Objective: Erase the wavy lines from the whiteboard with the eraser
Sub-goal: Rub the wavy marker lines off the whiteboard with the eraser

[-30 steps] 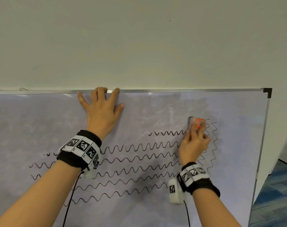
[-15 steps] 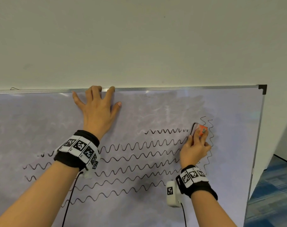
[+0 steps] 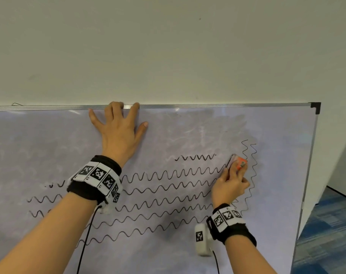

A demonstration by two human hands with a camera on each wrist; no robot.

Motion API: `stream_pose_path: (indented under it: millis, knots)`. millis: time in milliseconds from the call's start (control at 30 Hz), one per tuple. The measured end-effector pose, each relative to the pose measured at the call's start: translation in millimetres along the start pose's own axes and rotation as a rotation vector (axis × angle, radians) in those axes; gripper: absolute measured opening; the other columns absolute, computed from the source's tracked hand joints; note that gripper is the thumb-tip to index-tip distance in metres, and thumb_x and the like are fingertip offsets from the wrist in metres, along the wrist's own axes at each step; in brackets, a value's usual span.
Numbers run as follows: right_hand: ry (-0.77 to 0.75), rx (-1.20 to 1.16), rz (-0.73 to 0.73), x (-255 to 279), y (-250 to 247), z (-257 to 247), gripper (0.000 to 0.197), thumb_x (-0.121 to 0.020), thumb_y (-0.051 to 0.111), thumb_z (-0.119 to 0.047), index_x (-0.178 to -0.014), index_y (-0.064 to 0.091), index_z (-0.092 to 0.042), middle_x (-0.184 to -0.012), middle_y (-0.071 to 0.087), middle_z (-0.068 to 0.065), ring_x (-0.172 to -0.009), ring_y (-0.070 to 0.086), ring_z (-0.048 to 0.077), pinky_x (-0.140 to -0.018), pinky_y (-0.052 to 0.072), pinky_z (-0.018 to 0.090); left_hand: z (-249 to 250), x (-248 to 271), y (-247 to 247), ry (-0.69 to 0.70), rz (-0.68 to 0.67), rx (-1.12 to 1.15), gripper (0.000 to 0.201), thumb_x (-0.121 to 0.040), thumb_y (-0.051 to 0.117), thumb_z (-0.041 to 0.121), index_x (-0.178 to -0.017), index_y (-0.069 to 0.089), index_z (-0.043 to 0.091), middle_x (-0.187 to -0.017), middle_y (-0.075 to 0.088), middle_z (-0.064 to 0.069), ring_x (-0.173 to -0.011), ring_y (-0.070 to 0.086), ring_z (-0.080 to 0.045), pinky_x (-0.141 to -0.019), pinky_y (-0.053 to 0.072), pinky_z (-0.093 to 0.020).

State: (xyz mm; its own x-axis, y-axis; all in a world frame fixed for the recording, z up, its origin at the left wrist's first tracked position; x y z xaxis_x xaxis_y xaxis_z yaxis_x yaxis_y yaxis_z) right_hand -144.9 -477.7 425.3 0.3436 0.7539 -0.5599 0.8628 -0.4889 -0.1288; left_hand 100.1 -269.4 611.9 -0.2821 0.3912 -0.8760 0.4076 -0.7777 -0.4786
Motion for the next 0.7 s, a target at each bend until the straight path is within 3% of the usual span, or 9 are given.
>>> stream_pose_path:
  millis: [200,300,400,467,533,633,700]
  knots:
    - [-0.495,-0.024,-0.165,71.4,11.7,-52.2,0.052,-0.089,0.061,-0.008,-0.137,0.050,-0.022,-0.152,0.035,0.009,-0.106,0.038,0.028,-0.082,0.043,0.045,0.9,-0.2,0.5,-0.014,0.013,0.007,0.046,-0.091,0.054,0.045,-0.129,0.050,0.020,-0.121,0.045,-0.017,-0.120,0.037,-0.034,-0.103,0.007,-0.070]
    - [-0.464,-0.017,-0.122,38.6,4.9,-43.2,0.054,-0.087,0.064,-0.007,-0.137,0.051,-0.022,-0.151,0.035,0.008,-0.101,0.039,0.030,-0.079,0.043,0.044,-1.3,0.6,-0.7,0.002,0.023,0.006,0.046,-0.092,0.054,0.044,-0.130,0.050,0.019,-0.121,0.045,-0.017,-0.119,0.038,-0.033,-0.103,0.006,-0.070]
    - [-0.188,-0.003,-0.037,-23.0,-4.8,-25.9,0.044,-0.092,0.057,-0.012,-0.136,0.051,-0.017,-0.150,0.036,0.009,-0.097,0.039,0.034,-0.078,0.046,0.051,-1.7,1.6,-1.5,0.007,0.018,0.001,0.047,-0.092,0.054,0.044,-0.131,0.049,0.019,-0.121,0.045,-0.018,-0.119,0.037,-0.033,-0.103,0.007,-0.070]
    - [-0.088,0.033,-0.024,-43.2,-6.6,-20.9,0.041,-0.094,0.055,-0.014,-0.135,0.052,-0.018,-0.150,0.036,0.009,-0.099,0.039,0.037,-0.082,0.044,0.055,0.1,1.2,-1.2,0.001,0.009,-0.002,0.047,-0.092,0.051,0.047,-0.130,0.049,0.020,-0.121,0.044,-0.018,-0.119,0.037,-0.032,-0.103,0.007,-0.070]
    - [-0.126,0.043,-0.025,-35.3,-6.2,-24.6,0.043,-0.094,0.054,-0.016,-0.137,0.049,-0.018,-0.151,0.036,0.008,-0.100,0.039,0.036,-0.083,0.043,0.056,2.4,0.3,-0.7,-0.010,0.005,0.004,0.047,-0.092,0.051,0.048,-0.130,0.049,0.019,-0.121,0.044,-0.018,-0.120,0.037,-0.033,-0.102,0.008,-0.070]
    - [-0.327,0.000,-0.083,18.5,-1.6,-35.4,0.048,-0.093,0.052,-0.019,-0.140,0.045,-0.021,-0.150,0.037,0.007,-0.098,0.037,0.030,-0.077,0.046,0.052,3.3,0.7,-0.4,-0.019,0.008,0.006,0.047,-0.091,0.054,0.046,-0.129,0.050,0.018,-0.120,0.045,-0.019,-0.120,0.037,-0.034,-0.102,0.009,-0.071]
    - [-0.459,0.015,-0.148,49.9,-0.2,-35.1,0.045,-0.092,0.046,-0.024,-0.136,0.049,-0.020,-0.149,0.038,0.011,-0.100,0.038,0.030,-0.076,0.044,0.047,2.7,0.8,-1.1,-0.016,0.013,0.004,0.047,-0.091,0.055,0.045,-0.129,0.050,0.018,-0.121,0.044,-0.019,-0.120,0.037,-0.034,-0.102,0.009,-0.071]
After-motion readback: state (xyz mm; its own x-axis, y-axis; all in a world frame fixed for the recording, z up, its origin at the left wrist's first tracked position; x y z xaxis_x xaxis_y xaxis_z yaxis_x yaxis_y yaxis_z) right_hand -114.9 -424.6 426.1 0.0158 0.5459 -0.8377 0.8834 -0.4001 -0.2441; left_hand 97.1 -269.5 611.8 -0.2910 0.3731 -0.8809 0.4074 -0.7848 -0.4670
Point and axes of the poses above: each hand's wrist, its own x-axis away from the middle knuckle, its own y-axis out of the palm, z = x × y, the point moved 7 cm from there along -x, towards the middle knuckle
